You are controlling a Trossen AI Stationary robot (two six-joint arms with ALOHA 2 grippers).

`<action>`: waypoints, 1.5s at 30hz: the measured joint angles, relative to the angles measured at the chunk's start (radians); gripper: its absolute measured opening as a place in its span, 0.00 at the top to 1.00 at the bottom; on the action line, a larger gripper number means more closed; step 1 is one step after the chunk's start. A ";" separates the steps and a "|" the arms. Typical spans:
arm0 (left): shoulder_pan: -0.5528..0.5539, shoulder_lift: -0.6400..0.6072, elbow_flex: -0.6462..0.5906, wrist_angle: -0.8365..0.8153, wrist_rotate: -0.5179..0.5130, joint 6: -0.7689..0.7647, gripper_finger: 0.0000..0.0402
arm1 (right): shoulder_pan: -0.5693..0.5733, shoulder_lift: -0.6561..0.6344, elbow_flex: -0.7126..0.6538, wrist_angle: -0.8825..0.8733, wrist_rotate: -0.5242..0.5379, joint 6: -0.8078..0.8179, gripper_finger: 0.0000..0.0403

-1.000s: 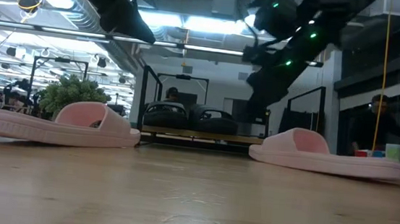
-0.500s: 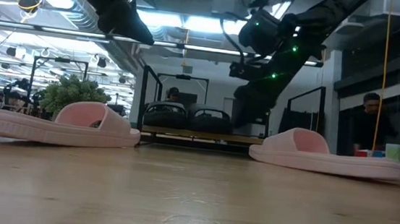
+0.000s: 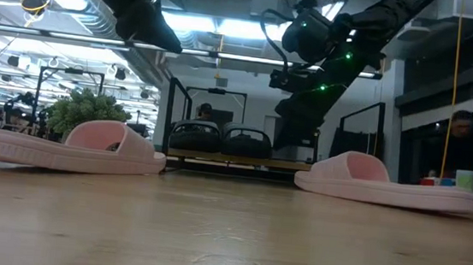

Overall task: Pick and place slides into the shelf
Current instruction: Adjust the black slide on the shelf, then put the left pink slide on the shelf

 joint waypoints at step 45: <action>-0.010 0.000 0.000 -0.033 0.005 0.001 0.61 | 0.253 -0.360 0.000 -0.080 0.009 -0.132 0.99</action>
